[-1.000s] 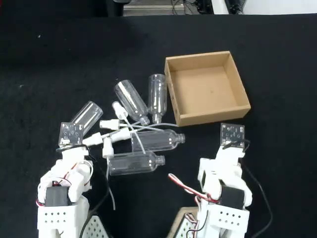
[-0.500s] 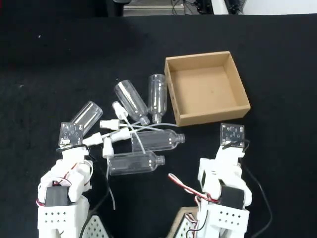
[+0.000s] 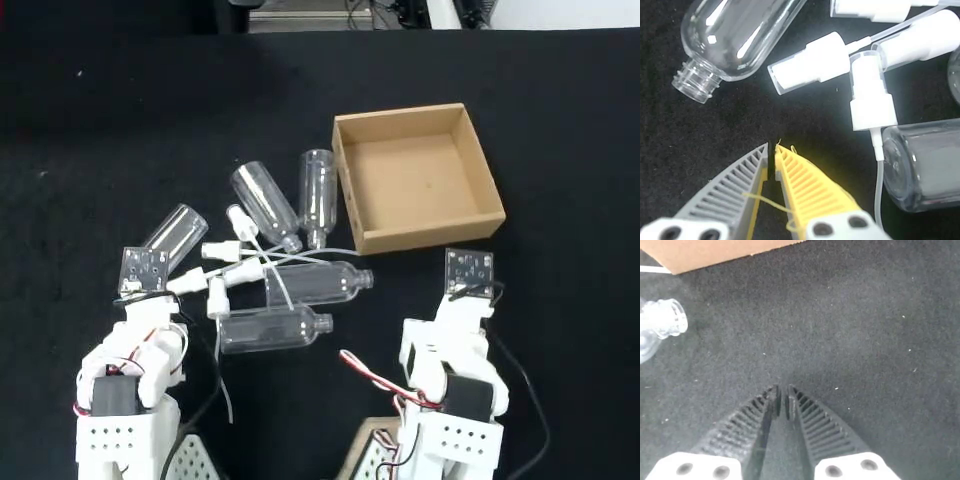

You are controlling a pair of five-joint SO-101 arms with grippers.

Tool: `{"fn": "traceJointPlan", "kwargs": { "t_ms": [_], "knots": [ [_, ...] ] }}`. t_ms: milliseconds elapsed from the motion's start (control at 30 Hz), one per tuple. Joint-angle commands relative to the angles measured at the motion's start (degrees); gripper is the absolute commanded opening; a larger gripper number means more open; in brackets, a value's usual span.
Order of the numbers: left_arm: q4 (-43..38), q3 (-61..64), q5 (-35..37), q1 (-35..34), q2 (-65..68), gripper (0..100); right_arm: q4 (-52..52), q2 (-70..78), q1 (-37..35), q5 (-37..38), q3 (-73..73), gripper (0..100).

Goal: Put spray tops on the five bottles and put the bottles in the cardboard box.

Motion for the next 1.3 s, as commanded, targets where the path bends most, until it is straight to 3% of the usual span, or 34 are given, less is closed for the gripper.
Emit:
{"fn": "traceJointPlan", "kwargs": {
  "t_ms": [0,1000,1100,1267],
  "knots": [
    [0.8,0.5,0.0,0.4,-0.7,3,0.4,-5.3,-0.5,-0.1,-0.4,1.1],
    [0.8,0.5,0.0,0.7,-0.7,3,-0.5,-5.4,-2.6,0.1,-0.4,1.1],
    [0.8,0.5,0.0,0.7,-0.7,3,-8.5,-5.4,-2.2,3.2,-0.7,1.2],
    [0.8,0.5,0.0,0.7,-0.7,3,-24.5,-5.3,1.8,16.9,-4.4,1.2]
  ]
}}
